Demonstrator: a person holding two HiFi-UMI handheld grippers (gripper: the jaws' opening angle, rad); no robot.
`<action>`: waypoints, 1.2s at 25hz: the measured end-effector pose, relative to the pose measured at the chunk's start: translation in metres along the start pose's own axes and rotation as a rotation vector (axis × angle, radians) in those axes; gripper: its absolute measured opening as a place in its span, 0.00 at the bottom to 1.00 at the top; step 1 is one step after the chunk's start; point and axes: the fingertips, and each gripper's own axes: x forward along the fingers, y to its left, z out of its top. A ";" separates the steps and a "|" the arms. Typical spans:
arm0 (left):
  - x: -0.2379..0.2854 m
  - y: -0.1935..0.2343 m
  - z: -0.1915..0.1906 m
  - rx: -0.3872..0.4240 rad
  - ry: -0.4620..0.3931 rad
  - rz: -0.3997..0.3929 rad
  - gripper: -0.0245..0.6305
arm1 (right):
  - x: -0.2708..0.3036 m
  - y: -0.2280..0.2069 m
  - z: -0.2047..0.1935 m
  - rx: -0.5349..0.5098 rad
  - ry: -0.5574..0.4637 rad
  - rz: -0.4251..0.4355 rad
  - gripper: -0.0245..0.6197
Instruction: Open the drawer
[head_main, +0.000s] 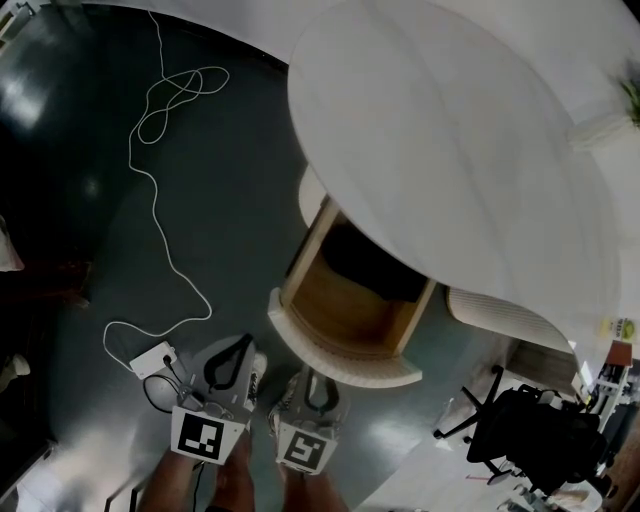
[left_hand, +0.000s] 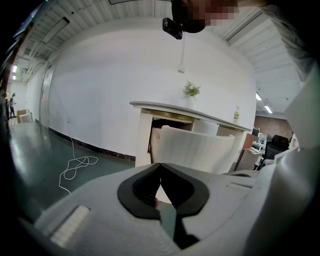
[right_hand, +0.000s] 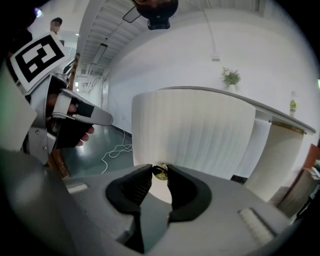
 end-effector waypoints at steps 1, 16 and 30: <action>-0.001 0.000 0.001 0.002 -0.003 0.000 0.05 | 0.000 0.000 0.000 0.000 -0.001 -0.003 0.20; -0.024 -0.017 0.063 0.059 -0.043 -0.013 0.05 | -0.043 -0.028 0.042 0.086 -0.023 -0.007 0.23; -0.052 -0.056 0.203 0.105 -0.177 -0.052 0.05 | -0.105 -0.089 0.172 0.110 -0.134 -0.029 0.23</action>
